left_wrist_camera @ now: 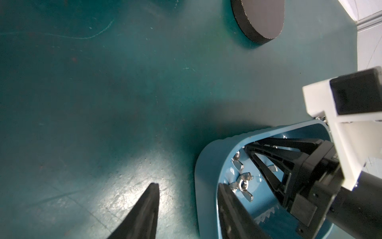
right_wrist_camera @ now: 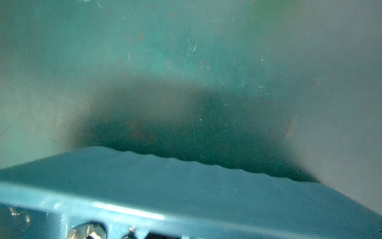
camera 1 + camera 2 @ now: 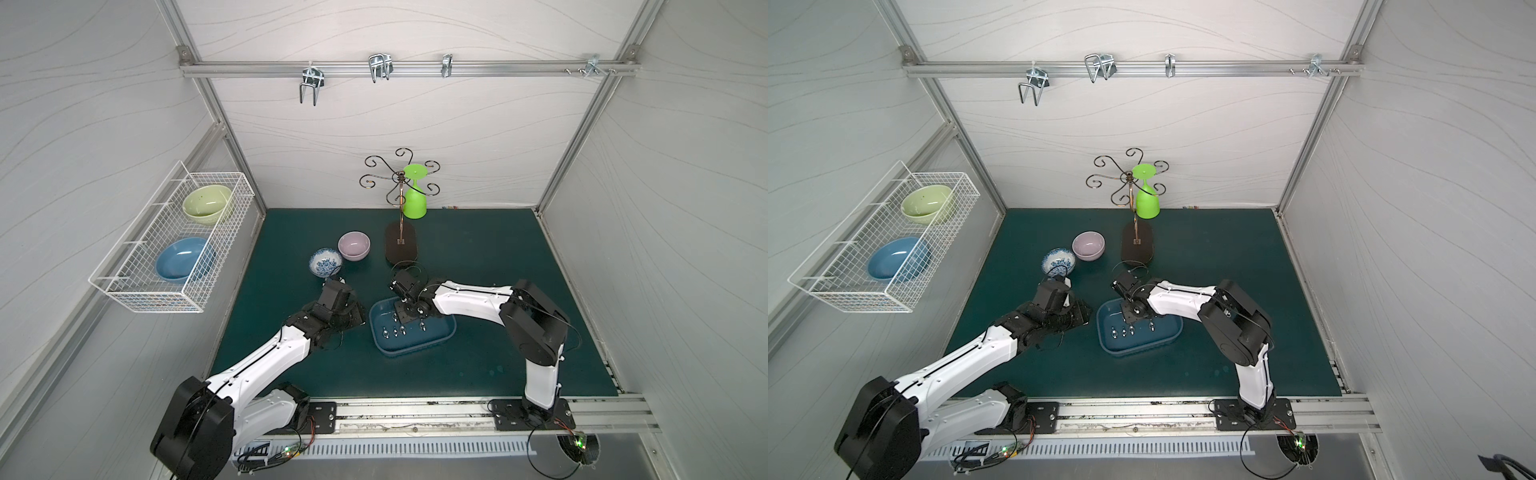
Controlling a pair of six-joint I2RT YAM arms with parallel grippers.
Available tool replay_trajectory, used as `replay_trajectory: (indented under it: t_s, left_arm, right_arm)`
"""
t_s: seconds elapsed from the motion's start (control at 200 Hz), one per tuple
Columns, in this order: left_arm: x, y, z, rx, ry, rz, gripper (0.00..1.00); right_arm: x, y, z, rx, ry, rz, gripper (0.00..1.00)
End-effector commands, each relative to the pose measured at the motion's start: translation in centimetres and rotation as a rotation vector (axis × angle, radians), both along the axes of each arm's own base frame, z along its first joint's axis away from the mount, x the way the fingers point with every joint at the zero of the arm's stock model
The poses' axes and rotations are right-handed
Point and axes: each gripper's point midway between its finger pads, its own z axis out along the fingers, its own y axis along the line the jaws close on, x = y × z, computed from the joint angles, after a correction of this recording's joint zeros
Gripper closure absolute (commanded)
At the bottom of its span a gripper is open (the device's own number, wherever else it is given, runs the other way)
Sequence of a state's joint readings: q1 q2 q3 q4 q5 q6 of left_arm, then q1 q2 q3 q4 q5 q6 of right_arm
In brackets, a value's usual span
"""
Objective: Take out the wing nut from the storage box
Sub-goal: Pick up the wing nut from the storage box, then place the wing nut at the center of the board.
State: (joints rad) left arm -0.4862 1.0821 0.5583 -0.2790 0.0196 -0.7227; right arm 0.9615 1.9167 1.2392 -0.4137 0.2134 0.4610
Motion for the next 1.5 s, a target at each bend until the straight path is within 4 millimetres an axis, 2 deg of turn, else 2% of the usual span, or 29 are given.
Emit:
replay_trajectory:
  t_s: [0.0,0.175,0.415,0.685,0.88,1.045,1.115,1.18,1.35,1.495]
  left_arm:
    - [0.6,-0.4,0.5,-0.022,-0.025,0.000,0.51]
    - [0.6,-0.3,0.3,-0.021,-0.021,0.002,0.51]
    - [0.6,-0.3,0.2,-0.020,-0.020,0.000,0.53]
    - [0.7,-1.1,0.3,-0.050,-0.012,-0.015,0.55]
    - [1.0,-3.0,1.5,-0.085,-0.019,-0.071,0.56]
    - [1.4,-5.6,3.9,-0.139,-0.049,-0.162,0.57]
    - [1.4,-7.4,4.9,-0.148,-0.057,-0.229,0.57]
    - [1.4,-9.2,5.6,-0.143,-0.070,-0.290,0.57]
    - [0.7,-14.6,7.3,-0.205,-0.101,-0.428,0.57]
    - [-0.8,-18.7,6.8,-0.233,-0.080,-0.538,0.57]
  right_arm:
    - [0.6,0.1,0.3,-0.014,-0.022,0.002,0.71]
    - [0.8,0.1,0.2,-0.011,-0.035,0.002,0.79]
    - [0.6,-0.2,0.4,-0.016,-0.045,0.003,0.98]
    - [-0.5,-0.2,2.3,0.008,-0.081,0.016,1.00]
    - [-1.6,-1.4,5.9,0.057,-0.133,0.005,1.00]
    - [-0.8,-4.0,9.2,0.066,-0.199,-0.037,1.00]
    - [0.4,-5.2,10.4,0.054,-0.247,-0.054,1.00]
    - [1.9,-7.0,10.7,0.027,-0.264,-0.100,1.00]
    - [5.8,-12.7,9.2,0.039,-0.224,-0.278,1.00]
    - [7.9,-16.0,6.5,0.045,-0.158,-0.381,1.00]
